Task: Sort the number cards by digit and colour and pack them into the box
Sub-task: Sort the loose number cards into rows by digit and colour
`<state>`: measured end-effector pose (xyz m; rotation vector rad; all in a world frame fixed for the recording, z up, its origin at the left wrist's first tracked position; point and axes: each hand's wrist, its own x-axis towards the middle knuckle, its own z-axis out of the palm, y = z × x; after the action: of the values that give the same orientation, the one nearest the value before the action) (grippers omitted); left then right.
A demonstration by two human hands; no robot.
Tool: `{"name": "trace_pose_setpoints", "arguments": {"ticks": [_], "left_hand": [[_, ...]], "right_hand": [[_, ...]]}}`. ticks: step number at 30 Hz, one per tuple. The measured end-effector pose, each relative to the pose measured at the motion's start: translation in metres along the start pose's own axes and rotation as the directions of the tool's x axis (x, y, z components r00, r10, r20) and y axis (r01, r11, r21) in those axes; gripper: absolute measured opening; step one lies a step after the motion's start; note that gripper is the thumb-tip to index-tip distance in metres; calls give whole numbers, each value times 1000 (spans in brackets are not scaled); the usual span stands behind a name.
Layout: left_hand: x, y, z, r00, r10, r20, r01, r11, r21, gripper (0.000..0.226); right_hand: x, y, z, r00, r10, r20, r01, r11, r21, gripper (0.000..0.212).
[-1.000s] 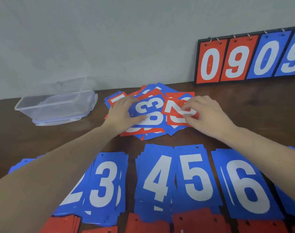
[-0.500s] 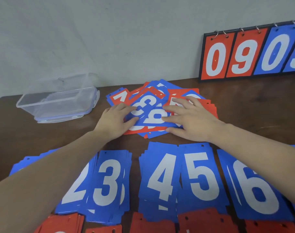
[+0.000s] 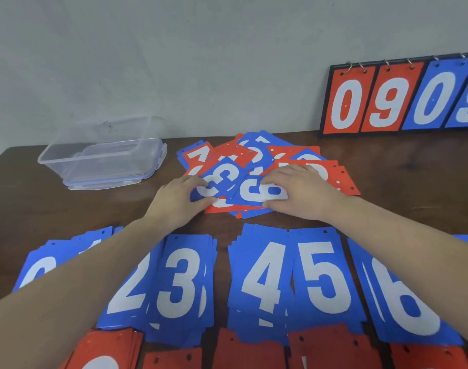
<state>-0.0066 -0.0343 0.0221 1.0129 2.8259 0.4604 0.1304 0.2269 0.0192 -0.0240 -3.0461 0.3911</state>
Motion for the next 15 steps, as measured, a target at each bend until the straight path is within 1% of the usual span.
{"name": "trace_pose_setpoints", "arguments": {"ticks": [2, 4, 7, 9, 11, 13, 15], "left_hand": [[-2, 0, -4, 1000, -16, 2, 16, 1000, -5, 58], [-1, 0, -8, 998, -46, 37, 46, 999, 3, 70], [7, -1, -14, 983, -141, 115, 141, 990, 2, 91], [14, -4, -17, 966, -203, 162, 203, 979, 17, 101], [17, -4, -20, 943, -258, 212, 264, 965, 0, 104], [17, -3, -21, 925, -294, 239, 320, 944, -78, 96], [12, -2, -20, 927, -305, 217, 344, 923, -174, 86]], "right_hand": [[4, -1, -4, 999, 23, 43, -22, 1000, -16, 62], [9, -2, -11, 992, 54, 117, -50, 998, -35, 72], [21, -5, -23, 970, 108, 216, -102, 994, -40, 87], [30, -9, -27, 956, 136, 260, -125, 990, -57, 91], [36, -11, -28, 937, 154, 315, -140, 988, -66, 89], [37, -12, -27, 921, 154, 358, -155, 988, -28, 80], [34, -12, -26, 932, 125, 339, -131, 991, -5, 69]]}}
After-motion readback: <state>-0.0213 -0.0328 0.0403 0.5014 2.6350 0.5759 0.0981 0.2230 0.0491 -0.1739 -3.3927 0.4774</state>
